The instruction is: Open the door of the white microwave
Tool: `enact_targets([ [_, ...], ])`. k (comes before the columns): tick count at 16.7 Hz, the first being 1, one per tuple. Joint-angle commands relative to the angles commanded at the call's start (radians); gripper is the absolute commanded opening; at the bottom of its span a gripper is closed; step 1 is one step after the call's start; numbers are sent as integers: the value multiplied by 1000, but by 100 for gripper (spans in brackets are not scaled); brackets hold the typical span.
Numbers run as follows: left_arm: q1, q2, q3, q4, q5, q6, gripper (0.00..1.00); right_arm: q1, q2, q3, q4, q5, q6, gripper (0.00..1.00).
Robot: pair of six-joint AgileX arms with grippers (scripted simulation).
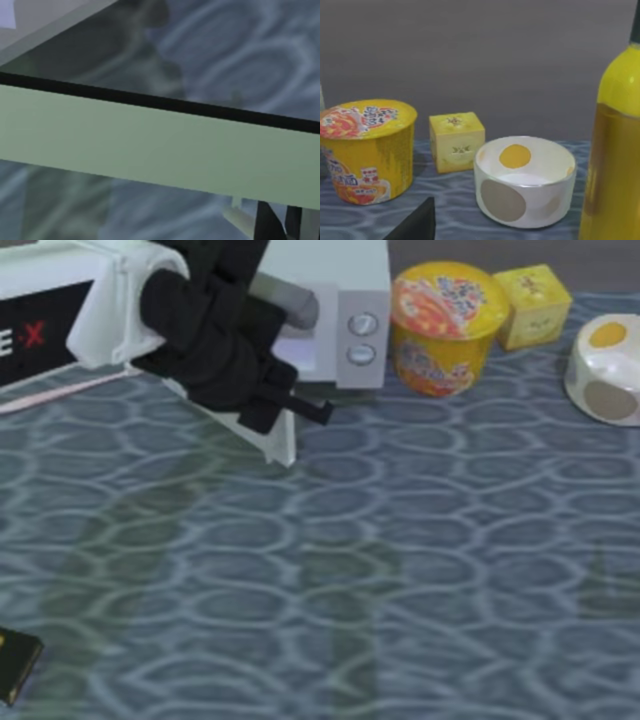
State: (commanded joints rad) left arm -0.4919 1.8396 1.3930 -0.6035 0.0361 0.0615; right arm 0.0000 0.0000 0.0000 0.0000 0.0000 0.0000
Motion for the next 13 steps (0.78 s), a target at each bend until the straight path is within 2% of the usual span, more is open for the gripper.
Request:
enact_targets([
  [3, 16, -24, -25, 7, 24, 44, 0, 0, 0, 0, 0, 0, 0, 100],
  [13, 16, -25, -25, 7, 24, 44, 0, 0, 0, 0, 0, 0, 0, 100],
])
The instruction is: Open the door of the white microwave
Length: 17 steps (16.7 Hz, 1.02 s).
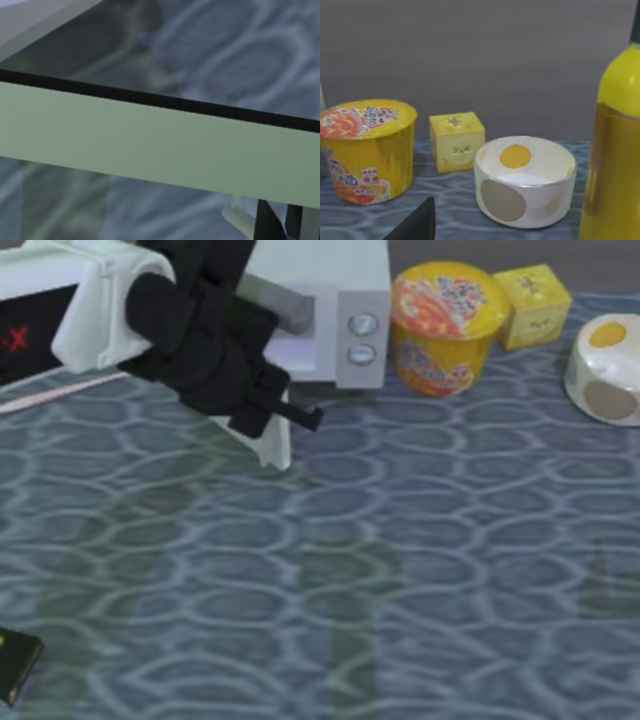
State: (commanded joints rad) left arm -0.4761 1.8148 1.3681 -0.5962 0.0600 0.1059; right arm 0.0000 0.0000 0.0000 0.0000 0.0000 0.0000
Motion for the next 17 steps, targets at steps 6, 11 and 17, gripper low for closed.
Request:
enact_targets([
  [6, 0, 0, 0, 0, 0, 0, 0, 0, 0, 0, 0, 0, 0, 100],
  [11, 0, 0, 0, 0, 0, 0, 0, 0, 0, 0, 0, 0, 0, 100],
  [17, 1, -3, -9, 0, 14, 12, 0, 0, 0, 0, 0, 0, 0, 100],
])
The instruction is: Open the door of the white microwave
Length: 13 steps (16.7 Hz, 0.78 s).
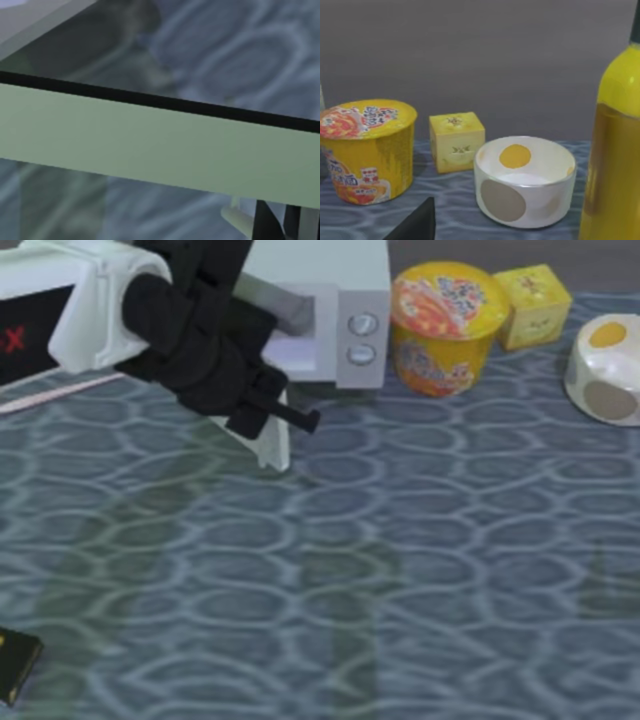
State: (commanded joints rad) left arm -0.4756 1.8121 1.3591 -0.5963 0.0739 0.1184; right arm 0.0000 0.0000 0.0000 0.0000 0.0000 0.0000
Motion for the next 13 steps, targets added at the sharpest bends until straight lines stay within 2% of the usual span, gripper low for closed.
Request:
enact_targets([
  [7, 58, -54, -60, -7, 77, 146, 0, 0, 0, 0, 0, 0, 0, 100],
  [13, 59, -56, -61, -6, 78, 150, 0, 0, 0, 0, 0, 0, 0, 100],
])
